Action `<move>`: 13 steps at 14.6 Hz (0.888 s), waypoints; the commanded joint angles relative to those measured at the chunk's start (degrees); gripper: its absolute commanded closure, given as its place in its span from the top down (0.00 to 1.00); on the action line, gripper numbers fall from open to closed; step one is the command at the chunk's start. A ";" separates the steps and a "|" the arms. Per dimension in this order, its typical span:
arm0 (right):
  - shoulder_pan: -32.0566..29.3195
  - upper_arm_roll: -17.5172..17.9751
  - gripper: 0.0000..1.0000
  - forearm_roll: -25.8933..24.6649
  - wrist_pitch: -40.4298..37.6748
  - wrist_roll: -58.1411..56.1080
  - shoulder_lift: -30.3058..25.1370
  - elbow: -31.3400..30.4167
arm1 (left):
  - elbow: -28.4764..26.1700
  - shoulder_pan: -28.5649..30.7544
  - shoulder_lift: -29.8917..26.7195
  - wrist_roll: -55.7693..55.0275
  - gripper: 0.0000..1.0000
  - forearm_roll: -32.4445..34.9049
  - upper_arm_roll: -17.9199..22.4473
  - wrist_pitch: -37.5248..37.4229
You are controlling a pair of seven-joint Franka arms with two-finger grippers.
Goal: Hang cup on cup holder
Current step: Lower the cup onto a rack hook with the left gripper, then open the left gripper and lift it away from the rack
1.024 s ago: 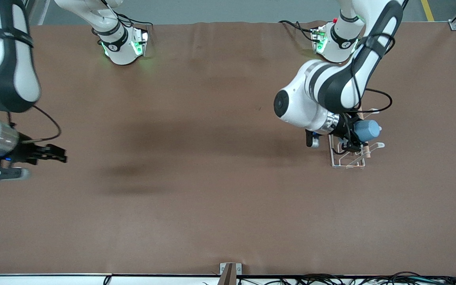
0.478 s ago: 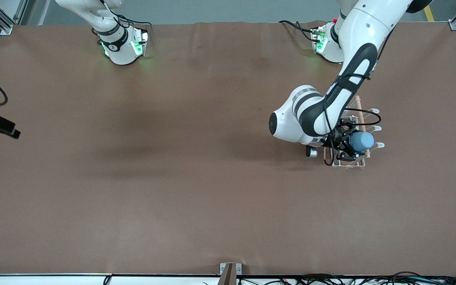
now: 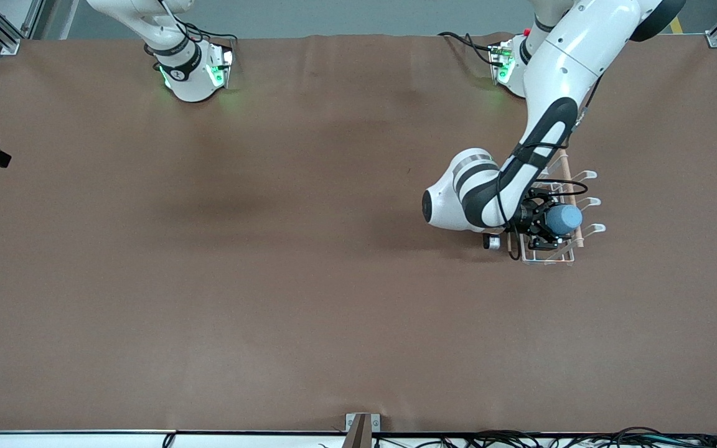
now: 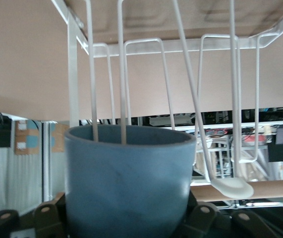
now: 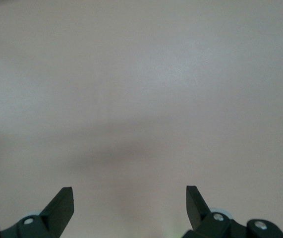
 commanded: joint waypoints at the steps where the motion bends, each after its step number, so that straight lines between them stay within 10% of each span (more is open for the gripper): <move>1: 0.27 0.49 1.00 -1.72 0.58 0.24 0.54 -0.21 | 4.06 0.68 -0.45 -0.84 1.00 -3.40 -0.32 -1.91; 7: 1.15 1.28 1.00 -4.89 3.84 -0.89 -3.68 -7.43 | 11.95 1.12 -3.78 -10.27 1.00 -7.26 1.08 -1.30; 13: 0.80 0.84 1.00 -4.28 3.49 -2.04 -3.68 -7.17 | 14.18 2.35 -16.24 -34.39 1.00 -33.77 9.42 14.05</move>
